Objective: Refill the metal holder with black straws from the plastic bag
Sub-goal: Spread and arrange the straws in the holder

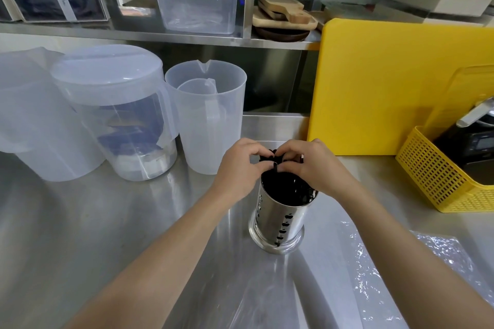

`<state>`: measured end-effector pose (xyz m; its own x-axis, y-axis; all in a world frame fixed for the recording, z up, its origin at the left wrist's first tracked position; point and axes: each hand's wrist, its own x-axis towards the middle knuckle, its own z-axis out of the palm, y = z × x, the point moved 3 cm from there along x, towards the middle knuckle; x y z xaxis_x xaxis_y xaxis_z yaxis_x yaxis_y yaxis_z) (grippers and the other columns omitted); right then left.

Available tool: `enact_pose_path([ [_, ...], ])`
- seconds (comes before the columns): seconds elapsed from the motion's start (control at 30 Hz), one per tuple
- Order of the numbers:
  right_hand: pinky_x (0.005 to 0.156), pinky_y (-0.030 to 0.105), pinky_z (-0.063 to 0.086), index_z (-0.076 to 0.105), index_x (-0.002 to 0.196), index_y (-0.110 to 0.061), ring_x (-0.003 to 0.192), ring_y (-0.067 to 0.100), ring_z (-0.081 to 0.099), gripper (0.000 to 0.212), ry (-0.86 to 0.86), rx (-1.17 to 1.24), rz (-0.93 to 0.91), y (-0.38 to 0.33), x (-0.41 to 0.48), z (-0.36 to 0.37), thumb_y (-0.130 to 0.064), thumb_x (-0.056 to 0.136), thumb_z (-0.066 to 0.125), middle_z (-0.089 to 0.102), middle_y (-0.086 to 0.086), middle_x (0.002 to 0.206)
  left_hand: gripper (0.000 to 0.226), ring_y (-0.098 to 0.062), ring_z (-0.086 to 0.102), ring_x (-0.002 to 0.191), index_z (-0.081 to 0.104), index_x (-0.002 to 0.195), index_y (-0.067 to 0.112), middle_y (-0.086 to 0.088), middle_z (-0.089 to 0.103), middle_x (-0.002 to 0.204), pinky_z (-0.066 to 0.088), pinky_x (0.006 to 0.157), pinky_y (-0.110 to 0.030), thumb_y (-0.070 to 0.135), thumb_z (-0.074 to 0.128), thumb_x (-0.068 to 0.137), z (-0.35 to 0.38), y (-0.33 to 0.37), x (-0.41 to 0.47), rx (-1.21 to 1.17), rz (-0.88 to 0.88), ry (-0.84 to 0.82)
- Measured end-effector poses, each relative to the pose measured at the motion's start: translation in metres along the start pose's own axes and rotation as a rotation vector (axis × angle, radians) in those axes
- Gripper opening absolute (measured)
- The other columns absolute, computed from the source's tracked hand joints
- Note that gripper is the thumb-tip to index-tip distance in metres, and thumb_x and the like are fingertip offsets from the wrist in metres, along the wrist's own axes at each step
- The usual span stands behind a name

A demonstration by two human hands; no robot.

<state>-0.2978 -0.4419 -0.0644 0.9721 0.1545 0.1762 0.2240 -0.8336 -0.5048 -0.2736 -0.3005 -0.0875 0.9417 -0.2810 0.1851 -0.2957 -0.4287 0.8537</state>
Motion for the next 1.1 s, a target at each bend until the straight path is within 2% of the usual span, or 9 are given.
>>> enact_pose_path([
  [0.13,0.071,-0.006,0.03,0.065,0.1,-0.012,0.079,0.009,0.055,0.021,-0.003,0.015,0.007,-0.003,0.001,0.002,-0.02,0.081,0.067,0.071,0.004,0.092,0.008,-0.015,0.054,0.103,0.072,0.084,0.021,0.013,0.055,0.092,0.037,0.101,-0.038,0.021,0.071,0.076,0.0,0.002,0.0,0.028,0.028,0.052],
  [0.33,0.067,0.005,0.037,0.064,0.1,-0.014,0.083,0.007,0.056,0.016,-0.046,0.09,0.01,0.0,0.001,0.003,-0.014,0.084,0.062,0.065,-0.003,0.089,0.018,-0.006,0.04,0.111,0.07,0.099,0.023,0.014,0.054,0.108,0.019,0.099,-0.022,0.018,0.058,0.087,0.0,-0.002,-0.004,0.097,0.108,0.043],
  [0.43,0.069,0.004,0.04,0.066,0.099,-0.013,0.082,0.006,0.057,0.016,-0.07,0.115,-0.012,0.003,0.0,0.002,-0.01,0.084,0.061,0.062,-0.006,0.087,0.024,-0.003,0.038,0.112,0.067,0.103,0.025,0.017,0.053,0.108,0.01,0.094,-0.004,0.013,0.053,0.089,-0.001,-0.006,-0.008,0.098,0.143,-0.008],
  [0.53,0.071,0.001,0.04,0.066,0.101,-0.015,0.082,-0.001,0.056,0.018,-0.111,0.139,-0.013,0.004,-0.001,0.002,-0.01,0.083,0.062,0.061,-0.008,0.088,0.027,-0.001,0.036,0.111,0.064,0.109,0.029,0.02,0.052,0.108,0.003,0.091,0.002,0.016,0.059,0.085,-0.001,-0.009,-0.011,0.148,0.185,-0.038],
  [0.73,0.071,0.013,0.041,0.065,0.102,-0.014,0.094,0.015,0.058,0.022,-0.091,0.147,0.068,0.005,-0.001,0.002,-0.017,0.081,0.066,0.063,0.001,0.092,0.023,-0.001,0.039,0.108,0.069,0.101,0.029,0.018,0.054,0.104,0.006,0.092,0.0,0.026,0.069,0.078,-0.001,-0.01,-0.01,0.151,0.187,0.04],
  [0.83,0.084,0.024,0.042,0.065,0.1,-0.016,0.097,0.018,0.057,0.022,-0.091,0.143,0.078,0.004,-0.001,0.003,-0.021,0.08,0.068,0.067,0.003,0.093,0.017,-0.001,0.037,0.11,0.072,0.092,0.026,0.018,0.053,0.106,0.006,0.093,-0.001,0.027,0.071,0.075,-0.002,-0.011,-0.009,0.141,0.168,0.104],
  [0.93,0.089,0.028,0.025,0.064,0.101,-0.019,0.098,0.013,0.043,0.023,-0.079,0.089,0.064,0.006,-0.001,0.003,-0.028,0.08,0.066,0.069,-0.002,0.09,0.013,-0.003,0.036,0.114,0.073,0.088,0.025,0.018,0.053,0.109,0.005,0.093,-0.002,0.029,0.071,0.075,-0.004,-0.006,-0.008,0.132,0.142,0.122],
  [1.0,0.089,0.029,0.025,0.064,0.098,-0.023,0.099,0.013,0.039,0.02,-0.03,0.107,0.065,0.005,-0.001,0.001,-0.03,0.08,0.066,0.066,-0.008,0.083,0.011,-0.006,0.037,0.118,0.072,0.086,0.03,0.02,0.054,0.109,0.009,0.101,-0.01,0.029,0.071,0.075,-0.006,-0.001,-0.007,0.092,0.131,0.114],
  [1.1,0.096,0.044,0.039,0.061,0.081,-0.035,0.098,0.022,0.055,0.013,0.073,0.203,0.024,0.001,0.0,-0.009,-0.031,0.074,0.071,0.061,-0.02,0.072,0.014,-0.01,0.042,0.12,0.066,0.082,0.042,0.02,0.057,0.112,0.025,0.11,-0.039,0.03,0.07,0.076,-0.014,0.008,-0.005,0.004,0.16,0.133],
])
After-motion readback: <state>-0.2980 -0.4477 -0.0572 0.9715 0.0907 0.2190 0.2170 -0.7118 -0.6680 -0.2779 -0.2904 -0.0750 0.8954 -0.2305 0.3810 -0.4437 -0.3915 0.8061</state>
